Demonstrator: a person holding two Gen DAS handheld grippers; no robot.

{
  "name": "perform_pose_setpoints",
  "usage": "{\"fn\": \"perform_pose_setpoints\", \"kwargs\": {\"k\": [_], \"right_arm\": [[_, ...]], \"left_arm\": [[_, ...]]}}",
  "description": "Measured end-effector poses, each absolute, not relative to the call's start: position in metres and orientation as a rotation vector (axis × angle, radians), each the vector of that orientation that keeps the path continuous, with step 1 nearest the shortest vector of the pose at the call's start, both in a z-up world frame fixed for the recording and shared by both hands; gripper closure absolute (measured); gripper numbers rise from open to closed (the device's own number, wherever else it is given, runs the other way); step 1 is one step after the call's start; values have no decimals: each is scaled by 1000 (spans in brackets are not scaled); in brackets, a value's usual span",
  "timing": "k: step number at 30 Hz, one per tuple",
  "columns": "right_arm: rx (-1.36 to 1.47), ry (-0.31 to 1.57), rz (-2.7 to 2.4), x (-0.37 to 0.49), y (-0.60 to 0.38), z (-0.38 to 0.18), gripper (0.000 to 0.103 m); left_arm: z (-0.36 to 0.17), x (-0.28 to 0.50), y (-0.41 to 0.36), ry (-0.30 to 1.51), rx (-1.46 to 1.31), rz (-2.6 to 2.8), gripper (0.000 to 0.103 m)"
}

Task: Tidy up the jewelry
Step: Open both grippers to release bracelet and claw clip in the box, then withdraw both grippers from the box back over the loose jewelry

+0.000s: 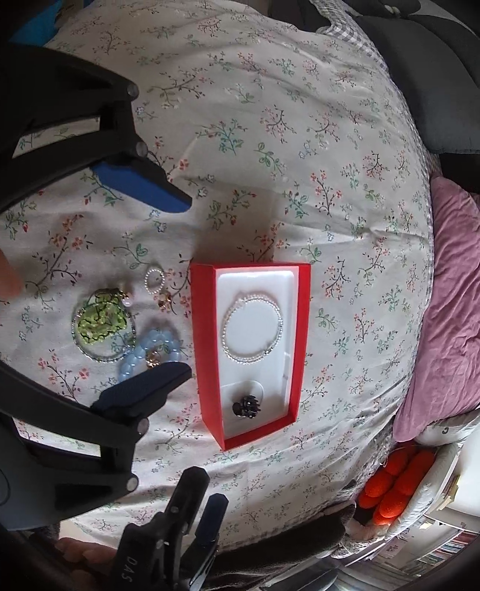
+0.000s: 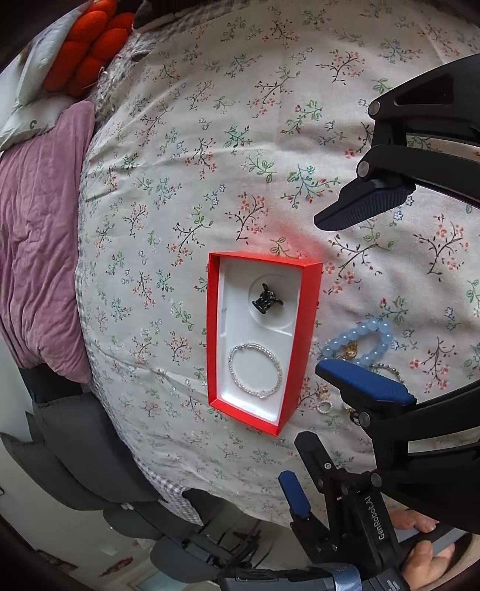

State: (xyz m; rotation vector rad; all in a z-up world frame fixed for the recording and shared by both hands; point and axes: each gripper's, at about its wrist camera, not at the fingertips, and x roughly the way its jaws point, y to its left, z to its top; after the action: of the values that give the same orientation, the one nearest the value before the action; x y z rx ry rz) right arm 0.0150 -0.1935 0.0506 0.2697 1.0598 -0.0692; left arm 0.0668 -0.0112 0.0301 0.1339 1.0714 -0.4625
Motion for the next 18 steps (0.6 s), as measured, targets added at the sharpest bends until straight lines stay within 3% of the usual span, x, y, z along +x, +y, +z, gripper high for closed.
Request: {"fn": "perform_pose_setpoints", "kwargs": {"k": [3, 7, 18], "right_arm": [[255, 1063, -76, 7, -193, 48, 26], [241, 1057, -92, -4, -192, 43, 24], [132, 1126, -101, -25, -182, 2, 23]], "left_arm": [[29, 59, -8, 1068, 161, -460, 16], [27, 46, -3, 1049, 192, -460, 4], [-8, 38, 30, 1109, 238, -454, 4]]}}
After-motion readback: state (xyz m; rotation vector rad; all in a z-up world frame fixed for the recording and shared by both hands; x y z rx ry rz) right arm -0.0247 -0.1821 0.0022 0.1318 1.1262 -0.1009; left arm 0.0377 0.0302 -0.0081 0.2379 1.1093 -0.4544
